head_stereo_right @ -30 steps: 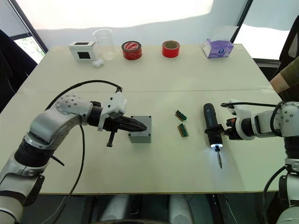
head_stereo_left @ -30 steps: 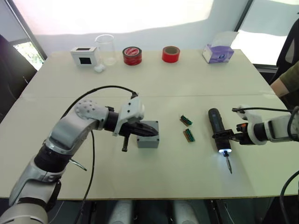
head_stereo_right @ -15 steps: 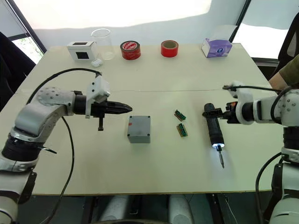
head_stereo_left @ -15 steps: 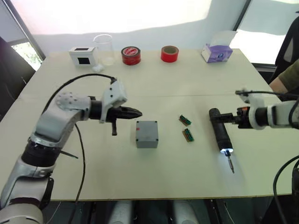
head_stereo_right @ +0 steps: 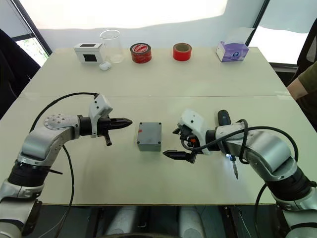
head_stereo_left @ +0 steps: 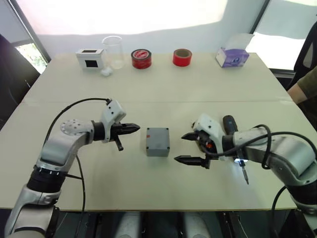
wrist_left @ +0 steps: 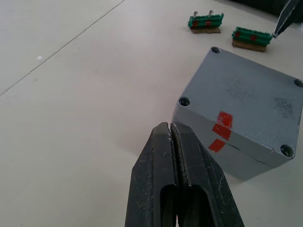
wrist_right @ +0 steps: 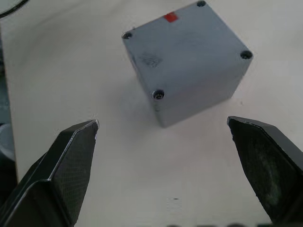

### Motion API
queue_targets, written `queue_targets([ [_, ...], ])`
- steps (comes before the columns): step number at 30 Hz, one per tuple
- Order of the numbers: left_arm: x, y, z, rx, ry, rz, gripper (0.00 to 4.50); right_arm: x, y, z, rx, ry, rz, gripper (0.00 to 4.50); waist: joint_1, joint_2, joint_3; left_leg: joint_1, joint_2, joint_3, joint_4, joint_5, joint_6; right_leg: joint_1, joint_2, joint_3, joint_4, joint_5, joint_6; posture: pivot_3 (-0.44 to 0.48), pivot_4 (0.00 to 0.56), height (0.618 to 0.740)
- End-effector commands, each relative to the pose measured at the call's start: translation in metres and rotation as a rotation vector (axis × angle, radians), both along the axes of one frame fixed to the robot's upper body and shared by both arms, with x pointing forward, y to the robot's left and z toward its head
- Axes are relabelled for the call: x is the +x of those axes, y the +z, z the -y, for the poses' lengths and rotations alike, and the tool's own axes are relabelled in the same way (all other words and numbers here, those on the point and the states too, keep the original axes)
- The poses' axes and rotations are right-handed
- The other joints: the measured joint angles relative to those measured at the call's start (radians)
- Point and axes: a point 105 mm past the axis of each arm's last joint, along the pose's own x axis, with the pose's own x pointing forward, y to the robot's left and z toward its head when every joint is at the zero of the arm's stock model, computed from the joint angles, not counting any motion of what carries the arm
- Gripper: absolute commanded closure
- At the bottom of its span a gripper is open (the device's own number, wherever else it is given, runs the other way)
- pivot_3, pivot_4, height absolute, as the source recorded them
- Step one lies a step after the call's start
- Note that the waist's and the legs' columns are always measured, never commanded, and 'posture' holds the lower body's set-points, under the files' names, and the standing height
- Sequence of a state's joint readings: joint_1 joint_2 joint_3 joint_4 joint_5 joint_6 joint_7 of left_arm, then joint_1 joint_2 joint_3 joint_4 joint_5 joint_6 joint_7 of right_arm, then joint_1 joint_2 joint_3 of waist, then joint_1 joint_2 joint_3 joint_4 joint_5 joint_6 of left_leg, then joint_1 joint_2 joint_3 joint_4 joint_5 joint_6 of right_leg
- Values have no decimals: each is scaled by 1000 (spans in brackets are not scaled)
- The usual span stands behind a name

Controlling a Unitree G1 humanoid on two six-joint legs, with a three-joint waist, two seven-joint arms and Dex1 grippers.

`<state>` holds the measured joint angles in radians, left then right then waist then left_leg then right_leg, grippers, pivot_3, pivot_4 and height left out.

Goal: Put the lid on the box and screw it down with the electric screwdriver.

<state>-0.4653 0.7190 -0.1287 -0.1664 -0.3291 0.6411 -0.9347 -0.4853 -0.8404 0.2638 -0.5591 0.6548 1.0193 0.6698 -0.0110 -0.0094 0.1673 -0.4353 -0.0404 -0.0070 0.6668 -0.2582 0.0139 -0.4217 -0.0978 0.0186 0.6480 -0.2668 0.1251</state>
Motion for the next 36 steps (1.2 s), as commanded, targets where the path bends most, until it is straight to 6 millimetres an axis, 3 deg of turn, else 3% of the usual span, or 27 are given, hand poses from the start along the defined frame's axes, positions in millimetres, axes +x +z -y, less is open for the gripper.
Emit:
queue_targets([
  [1,-7,-9,4,63,-50,11,4500,3,-14,-5,-56,-8,35,18,0,0,0,0,0,0,-1,0,0,-1,0,0,0,0,0,0,150,740],
  [12,0,-19,21,73,-108,27,4500,4,-26,-19,-12,4,-28,18,2,0,0,-1,0,0,0,0,-1,-1,0,0,0,0,0,0,150,740],
  [18,11,-13,40,49,-198,60,4500,-17,-17,-33,63,105,-95,18,6,0,0,-1,0,0,0,0,-1,-1,0,0,0,0,0,0,150,740],
  [21,20,-12,42,50,-196,76,4500,-22,-9,-39,147,111,-141,18,5,-1,0,-1,0,0,0,0,0,0,0,-1,0,0,0,0,150,740],
  [26,30,-9,28,60,-156,88,4500,-20,-8,-27,113,82,-128,18,1,-1,0,-1,0,0,0,0,0,-1,0,-1,0,0,0,0,150,740],
  [30,31,-5,3,99,-107,84,4500,-7,-10,-1,-26,52,-39,18,0,-1,0,-1,0,0,0,0,0,-1,0,-1,0,0,0,0,150,740],
  [32,21,-8,-5,128,-123,55,4500,9,-11,7,-71,14,25,18,-1,-1,0,-1,0,0,0,0,0,-1,1,-1,0,0,0,0,150,740],
  [36,-6,-13,0,122,-192,3,4500,39,-7,9,-85,-26,145,18,-6,-1,0,-1,0,1,0,0,0,-2,1,0,1,0,0,0,150,740],
])
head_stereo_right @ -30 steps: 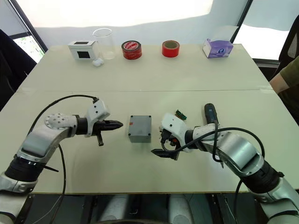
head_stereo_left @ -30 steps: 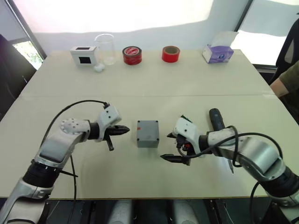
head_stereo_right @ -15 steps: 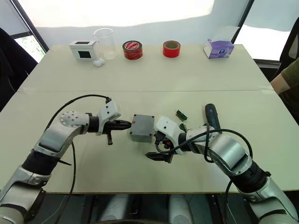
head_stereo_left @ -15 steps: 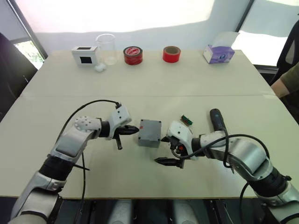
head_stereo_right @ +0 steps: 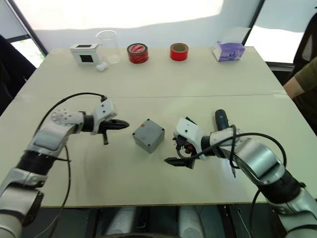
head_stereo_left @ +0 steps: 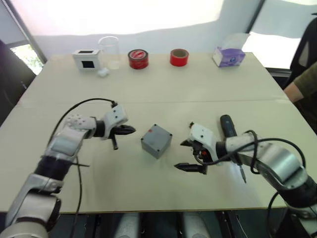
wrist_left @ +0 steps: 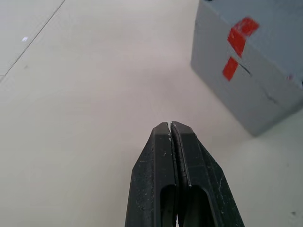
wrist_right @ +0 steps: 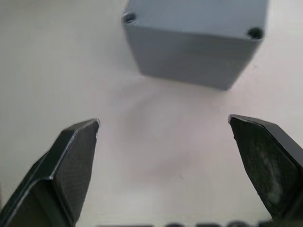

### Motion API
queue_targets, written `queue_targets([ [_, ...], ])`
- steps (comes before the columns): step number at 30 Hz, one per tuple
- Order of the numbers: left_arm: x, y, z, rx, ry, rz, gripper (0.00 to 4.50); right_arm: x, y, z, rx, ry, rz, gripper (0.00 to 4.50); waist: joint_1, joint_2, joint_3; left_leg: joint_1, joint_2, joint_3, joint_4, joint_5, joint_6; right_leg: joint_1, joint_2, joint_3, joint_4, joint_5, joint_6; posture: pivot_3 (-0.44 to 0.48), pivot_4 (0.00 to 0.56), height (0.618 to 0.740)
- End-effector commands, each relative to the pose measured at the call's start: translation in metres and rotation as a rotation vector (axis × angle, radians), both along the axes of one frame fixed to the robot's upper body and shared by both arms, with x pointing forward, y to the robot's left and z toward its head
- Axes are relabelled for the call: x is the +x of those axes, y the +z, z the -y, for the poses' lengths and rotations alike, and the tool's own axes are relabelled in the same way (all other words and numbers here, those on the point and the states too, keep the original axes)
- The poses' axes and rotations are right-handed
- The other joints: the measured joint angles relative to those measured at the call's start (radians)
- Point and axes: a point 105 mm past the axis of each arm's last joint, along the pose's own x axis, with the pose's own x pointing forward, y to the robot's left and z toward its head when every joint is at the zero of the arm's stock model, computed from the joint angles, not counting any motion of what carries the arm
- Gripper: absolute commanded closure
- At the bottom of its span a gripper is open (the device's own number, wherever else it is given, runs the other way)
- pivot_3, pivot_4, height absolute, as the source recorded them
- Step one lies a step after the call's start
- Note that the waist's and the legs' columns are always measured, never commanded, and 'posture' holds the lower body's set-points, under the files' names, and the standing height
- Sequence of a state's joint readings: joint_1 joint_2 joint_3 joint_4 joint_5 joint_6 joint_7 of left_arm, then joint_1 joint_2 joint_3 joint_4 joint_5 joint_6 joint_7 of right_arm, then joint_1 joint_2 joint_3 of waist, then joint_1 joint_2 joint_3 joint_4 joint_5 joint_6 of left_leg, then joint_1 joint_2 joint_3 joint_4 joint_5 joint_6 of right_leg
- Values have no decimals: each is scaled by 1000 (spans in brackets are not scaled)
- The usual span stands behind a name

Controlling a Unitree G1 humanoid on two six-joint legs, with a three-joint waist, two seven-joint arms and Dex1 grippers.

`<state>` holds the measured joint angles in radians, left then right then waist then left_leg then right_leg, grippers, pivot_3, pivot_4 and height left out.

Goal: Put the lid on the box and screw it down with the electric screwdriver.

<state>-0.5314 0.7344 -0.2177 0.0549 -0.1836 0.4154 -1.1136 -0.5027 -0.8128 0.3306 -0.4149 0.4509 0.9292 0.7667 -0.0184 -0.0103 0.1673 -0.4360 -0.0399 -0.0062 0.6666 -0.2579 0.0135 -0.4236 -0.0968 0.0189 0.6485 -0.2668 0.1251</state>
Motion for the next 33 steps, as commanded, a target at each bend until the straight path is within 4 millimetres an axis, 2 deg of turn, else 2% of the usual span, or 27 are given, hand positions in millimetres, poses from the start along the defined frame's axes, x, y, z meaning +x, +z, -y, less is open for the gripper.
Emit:
queue_targets([
  [1,-20,7,12,-25,-73,-13,4500,23,11,-3,-25,16,165,18,5,0,0,0,0,0,0,0,0,0,0,0,0,0,0,0,150,740],
  [4,-30,-1,16,-14,-93,-48,4500,32,10,-9,-46,63,212,18,11,-1,0,0,0,0,0,0,0,0,0,0,0,0,0,0,150,740],
  [8,-29,-3,24,-21,-91,-44,4500,31,6,-20,-29,133,198,18,10,-1,0,0,-1,-1,1,0,0,1,0,-1,0,0,0,0,150,740],
  [14,-27,0,39,-88,-95,-38,4500,5,-1,-35,14,265,90,18,9,-1,0,0,0,-1,1,0,0,1,0,-1,0,0,0,0,150,740],
  [20,-20,1,38,-84,-74,-8,4500,-16,-1,-37,58,287,21,18,8,-1,0,0,0,-1,1,0,0,1,0,-1,0,0,0,0,150,740],
  [28,-14,-1,39,-82,-73,0,4500,-19,-4,-36,61,256,11,18,9,-1,0,0,0,-1,1,0,0,1,0,-1,0,0,0,0,150,740],
  [33,-16,-1,38,-82,-72,-6,4500,-14,-3,-33,51,218,33,18,9,-1,0,0,0,-1,1,0,0,1,0,-1,1,0,0,0,150,740],
])
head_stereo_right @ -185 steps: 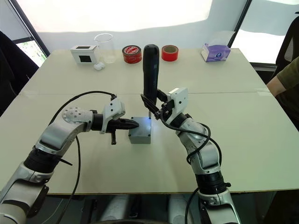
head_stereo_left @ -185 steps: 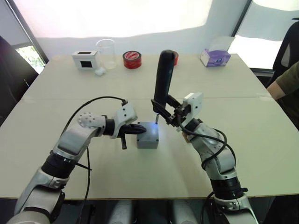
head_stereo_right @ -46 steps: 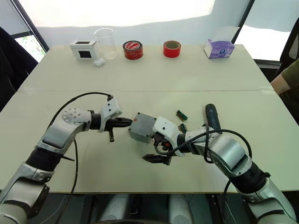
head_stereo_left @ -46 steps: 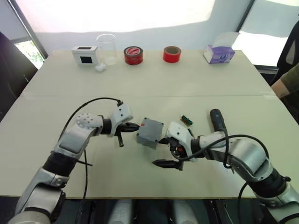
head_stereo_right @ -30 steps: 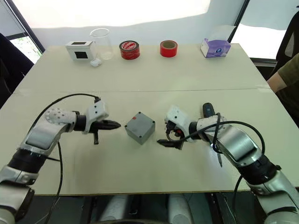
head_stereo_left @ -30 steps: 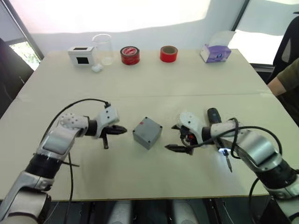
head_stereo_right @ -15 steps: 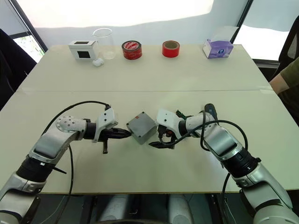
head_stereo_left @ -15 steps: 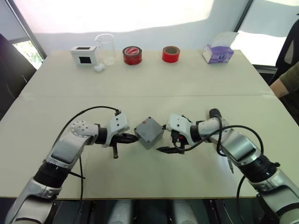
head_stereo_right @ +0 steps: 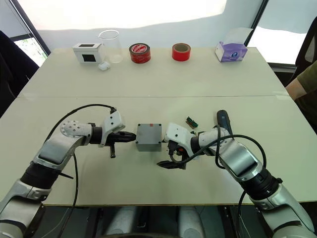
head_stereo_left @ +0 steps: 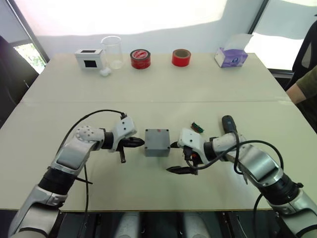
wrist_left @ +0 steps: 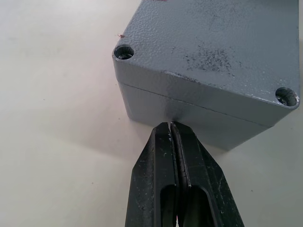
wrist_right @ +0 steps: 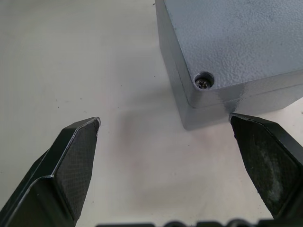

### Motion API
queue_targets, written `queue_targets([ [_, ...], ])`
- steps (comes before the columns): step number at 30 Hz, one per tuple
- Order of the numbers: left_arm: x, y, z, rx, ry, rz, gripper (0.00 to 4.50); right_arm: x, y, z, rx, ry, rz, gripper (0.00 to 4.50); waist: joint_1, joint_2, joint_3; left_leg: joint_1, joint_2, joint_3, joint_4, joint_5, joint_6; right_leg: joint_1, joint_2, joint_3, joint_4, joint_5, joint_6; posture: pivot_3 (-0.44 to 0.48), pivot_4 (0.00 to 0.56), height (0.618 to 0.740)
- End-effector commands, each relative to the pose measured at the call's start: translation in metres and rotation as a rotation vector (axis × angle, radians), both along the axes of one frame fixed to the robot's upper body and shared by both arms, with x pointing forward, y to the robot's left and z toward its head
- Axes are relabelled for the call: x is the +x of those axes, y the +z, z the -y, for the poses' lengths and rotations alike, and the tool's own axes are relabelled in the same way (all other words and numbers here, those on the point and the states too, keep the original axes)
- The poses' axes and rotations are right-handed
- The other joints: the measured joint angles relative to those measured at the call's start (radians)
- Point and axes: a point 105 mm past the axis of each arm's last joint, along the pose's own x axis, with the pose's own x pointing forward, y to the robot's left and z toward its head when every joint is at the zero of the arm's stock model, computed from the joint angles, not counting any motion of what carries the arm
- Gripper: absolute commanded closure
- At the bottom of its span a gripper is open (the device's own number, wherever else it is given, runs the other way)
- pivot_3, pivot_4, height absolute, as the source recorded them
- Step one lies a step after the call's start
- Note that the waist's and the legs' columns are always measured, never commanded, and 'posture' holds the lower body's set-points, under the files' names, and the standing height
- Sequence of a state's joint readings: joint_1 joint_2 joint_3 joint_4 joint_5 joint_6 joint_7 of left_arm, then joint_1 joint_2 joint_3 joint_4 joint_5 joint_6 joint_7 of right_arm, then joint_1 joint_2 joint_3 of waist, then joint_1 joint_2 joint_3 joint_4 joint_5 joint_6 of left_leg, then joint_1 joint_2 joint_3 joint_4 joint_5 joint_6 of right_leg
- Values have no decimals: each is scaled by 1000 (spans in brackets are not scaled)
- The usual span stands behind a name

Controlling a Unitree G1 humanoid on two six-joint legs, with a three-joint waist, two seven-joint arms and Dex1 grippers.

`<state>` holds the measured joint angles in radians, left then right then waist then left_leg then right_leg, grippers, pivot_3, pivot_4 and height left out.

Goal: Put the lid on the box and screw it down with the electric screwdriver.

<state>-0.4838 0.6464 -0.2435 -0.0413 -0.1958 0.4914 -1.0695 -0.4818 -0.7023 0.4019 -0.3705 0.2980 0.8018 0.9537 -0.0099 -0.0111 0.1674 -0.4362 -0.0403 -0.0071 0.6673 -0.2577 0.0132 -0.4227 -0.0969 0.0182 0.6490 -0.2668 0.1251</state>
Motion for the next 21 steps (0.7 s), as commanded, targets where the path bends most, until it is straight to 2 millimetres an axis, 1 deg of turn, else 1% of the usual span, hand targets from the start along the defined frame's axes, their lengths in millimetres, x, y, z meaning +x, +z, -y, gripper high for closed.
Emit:
queue_targets([
  [1,-3,11,4,-11,-33,41,4500,2,16,-3,34,-2,65,18,0,0,0,0,0,0,0,0,0,0,0,0,0,0,0,0,150,740],
  [3,-3,14,0,-7,-22,45,4500,4,21,2,42,-24,73,18,1,0,0,0,0,0,0,0,0,0,0,0,0,0,0,0,150,740],
  [5,1,22,-10,-4,7,64,4500,8,38,12,102,-86,78,18,1,0,0,0,0,0,0,0,0,0,0,0,0,0,0,0,150,740],
  [8,4,45,-17,-52,31,87,4500,11,63,31,204,-185,79,18,0,0,0,0,0,0,0,0,0,0,0,0,0,0,0,0,150,740],
  [10,4,58,-17,-91,24,97,4500,15,75,40,269,-243,81,18,3,0,0,0,0,-1,0,0,0,0,0,0,0,0,0,0,150,740],
  [11,4,67,-13,-130,21,102,4500,21,80,47,305,-291,96,18,4,0,0,0,0,-1,0,0,0,0,0,0,0,0,0,0,150,740],
  [12,3,74,-9,-165,14,102,4500,28,81,54,322,-343,113,18,5,0,0,0,0,-1,0,0,0,1,0,0,0,0,0,0,150,740],
  [14,-1,84,-1,-215,-11,99,4500,40,77,70,313,-433,157,18,6,0,0,0,0,-1,0,0,0,1,0,0,0,0,0,0,150,740],
  [17,-5,87,8,-226,-41,96,4500,52,65,85,285,-531,183,18,1,0,0,0,0,-1,0,0,0,1,0,0,0,0,0,0,150,740],
  [21,-8,88,14,-219,-63,98,4500,61,54,94,274,-586,203,18,-4,0,0,0,0,0,0,0,-1,0,0,0,0,0,0,0,150,740],
])
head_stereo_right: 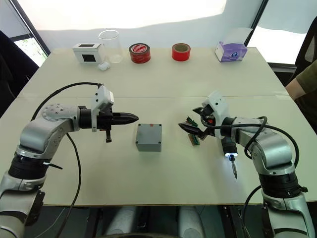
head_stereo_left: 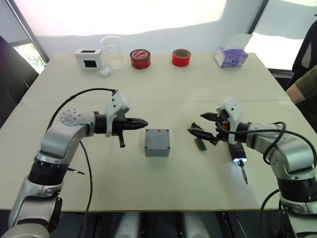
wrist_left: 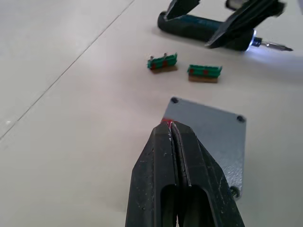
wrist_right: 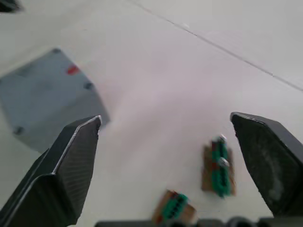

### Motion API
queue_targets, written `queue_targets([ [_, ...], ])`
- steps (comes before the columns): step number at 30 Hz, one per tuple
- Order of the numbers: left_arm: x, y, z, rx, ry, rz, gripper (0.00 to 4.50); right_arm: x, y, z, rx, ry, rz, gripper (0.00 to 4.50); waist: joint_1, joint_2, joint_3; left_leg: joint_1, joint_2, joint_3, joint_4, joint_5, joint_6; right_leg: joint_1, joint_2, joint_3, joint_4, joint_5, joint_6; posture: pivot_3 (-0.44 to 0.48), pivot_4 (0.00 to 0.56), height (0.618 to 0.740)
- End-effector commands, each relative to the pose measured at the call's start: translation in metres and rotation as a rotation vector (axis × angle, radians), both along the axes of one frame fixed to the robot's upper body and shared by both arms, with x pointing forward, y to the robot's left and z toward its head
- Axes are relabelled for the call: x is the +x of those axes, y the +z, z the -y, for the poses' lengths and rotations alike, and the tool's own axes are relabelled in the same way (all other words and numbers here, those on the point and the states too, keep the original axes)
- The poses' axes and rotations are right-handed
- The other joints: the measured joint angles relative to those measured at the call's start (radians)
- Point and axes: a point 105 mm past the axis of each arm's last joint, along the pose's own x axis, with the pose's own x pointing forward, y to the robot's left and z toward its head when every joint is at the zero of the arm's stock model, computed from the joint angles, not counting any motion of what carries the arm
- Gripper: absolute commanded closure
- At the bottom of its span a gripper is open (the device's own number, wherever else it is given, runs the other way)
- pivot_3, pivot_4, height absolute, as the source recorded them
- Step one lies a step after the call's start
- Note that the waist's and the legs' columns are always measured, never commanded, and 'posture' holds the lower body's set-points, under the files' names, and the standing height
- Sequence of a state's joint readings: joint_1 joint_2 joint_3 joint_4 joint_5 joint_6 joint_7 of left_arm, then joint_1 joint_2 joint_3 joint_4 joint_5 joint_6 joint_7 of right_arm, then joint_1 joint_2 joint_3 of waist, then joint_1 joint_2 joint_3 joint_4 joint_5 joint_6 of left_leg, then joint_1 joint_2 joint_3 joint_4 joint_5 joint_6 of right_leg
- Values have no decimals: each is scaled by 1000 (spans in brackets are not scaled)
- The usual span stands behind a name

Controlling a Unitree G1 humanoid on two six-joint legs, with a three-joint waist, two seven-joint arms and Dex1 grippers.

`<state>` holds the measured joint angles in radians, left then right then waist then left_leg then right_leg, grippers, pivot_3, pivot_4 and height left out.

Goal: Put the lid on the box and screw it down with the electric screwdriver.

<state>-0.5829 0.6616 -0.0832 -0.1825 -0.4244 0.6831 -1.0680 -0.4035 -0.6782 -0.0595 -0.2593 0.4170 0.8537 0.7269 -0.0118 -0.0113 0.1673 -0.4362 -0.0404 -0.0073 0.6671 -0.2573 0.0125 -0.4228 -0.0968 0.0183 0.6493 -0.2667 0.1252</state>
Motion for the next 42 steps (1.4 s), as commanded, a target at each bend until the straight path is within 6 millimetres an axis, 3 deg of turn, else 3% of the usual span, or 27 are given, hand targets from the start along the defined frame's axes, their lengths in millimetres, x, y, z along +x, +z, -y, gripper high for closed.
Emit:
queue_targets([
  [1,-5,12,9,5,-40,59,4500,9,-1,6,3,-44,63,18,-3,0,0,0,0,0,0,0,0,0,0,0,0,0,0,0,150,740],
  [6,-6,11,13,17,-46,62,4500,14,-16,9,-5,-56,51,18,2,0,0,0,0,0,0,0,0,0,0,0,0,0,0,0,150,740],
  [12,-7,4,12,39,-47,54,4500,22,-24,11,-9,-65,54,2161,0,0,0,0,0,0,0,0,0,0,0,0,0,0,0,0,150,740],
  [28,-8,1,12,54,-50,51,4500,31,-32,8,-8,-67,56,2161,1,0,0,0,0,0,0,1,-1,0,0,0,0,0,0,0,150,740],
  [31,-8,1,11,56,-50,52,4500,31,-32,8,-5,-70,54,3006,0,0,0,0,0,0,0,1,-1,0,0,0,0,0,0,0,150,740],
  [34,-8,1,11,58,-49,52,4500,31,-30,8,-1,-76,56,4134,0,0,0,0,0,0,0,0,-1,0,0,0,0,0,0,0,150,740],
  [42,-7,1,10,58,-47,53,4500,30,-29,11,0,-88,60,4134,0,0,0,0,0,0,0,1,-1,0,0,0,0,0,0,0,150,740],
])
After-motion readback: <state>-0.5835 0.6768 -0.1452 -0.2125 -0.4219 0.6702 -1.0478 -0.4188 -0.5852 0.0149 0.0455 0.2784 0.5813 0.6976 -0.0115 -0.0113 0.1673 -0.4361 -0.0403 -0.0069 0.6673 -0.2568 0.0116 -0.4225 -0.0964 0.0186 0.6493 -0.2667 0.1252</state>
